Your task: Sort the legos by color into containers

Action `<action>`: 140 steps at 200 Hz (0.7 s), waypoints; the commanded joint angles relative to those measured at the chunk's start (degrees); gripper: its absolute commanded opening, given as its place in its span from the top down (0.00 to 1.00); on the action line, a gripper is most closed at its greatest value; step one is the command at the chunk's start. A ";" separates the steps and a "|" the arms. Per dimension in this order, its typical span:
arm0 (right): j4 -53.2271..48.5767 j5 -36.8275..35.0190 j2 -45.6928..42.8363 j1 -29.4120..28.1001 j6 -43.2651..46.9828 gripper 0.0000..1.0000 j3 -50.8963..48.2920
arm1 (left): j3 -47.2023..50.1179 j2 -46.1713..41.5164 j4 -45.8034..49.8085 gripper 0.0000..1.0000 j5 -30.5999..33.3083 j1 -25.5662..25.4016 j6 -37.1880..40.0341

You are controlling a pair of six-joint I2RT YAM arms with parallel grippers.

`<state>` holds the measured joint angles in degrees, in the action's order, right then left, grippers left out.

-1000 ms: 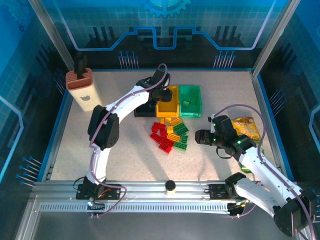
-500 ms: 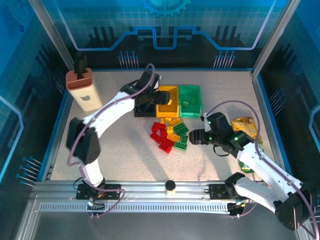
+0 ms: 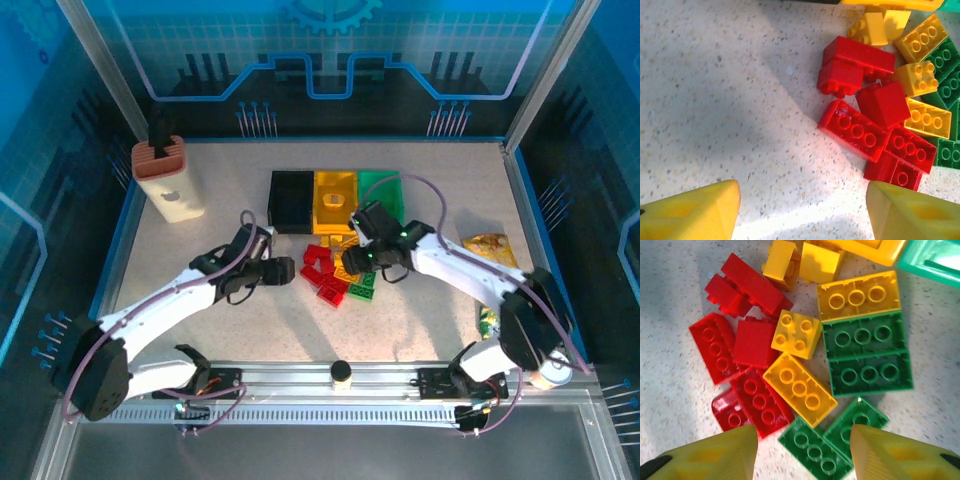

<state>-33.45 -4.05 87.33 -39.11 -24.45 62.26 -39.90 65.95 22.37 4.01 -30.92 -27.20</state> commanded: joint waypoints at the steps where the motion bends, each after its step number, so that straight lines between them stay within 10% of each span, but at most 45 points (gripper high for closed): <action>1: 0.34 -0.78 5.72 -1.44 -1.87 0.49 5.29 | 2.75 -4.91 -2.59 0.32 -0.10 -0.38 -3.27; 56: -2.32 -4.07 13.63 -5.49 -3.50 0.50 12.39 | 3.21 1.55 -6.71 0.32 -4.78 -0.50 -3.39; 140: -0.01 -15.46 -8.86 -2.59 -10.84 0.49 -3.02 | -11.84 25.30 -5.66 0.33 -7.06 -2.84 -4.43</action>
<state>-33.39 -16.21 83.77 -43.33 -32.91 62.61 -47.81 87.26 16.75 -1.45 -33.17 -30.17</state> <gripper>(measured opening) 0.505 0.678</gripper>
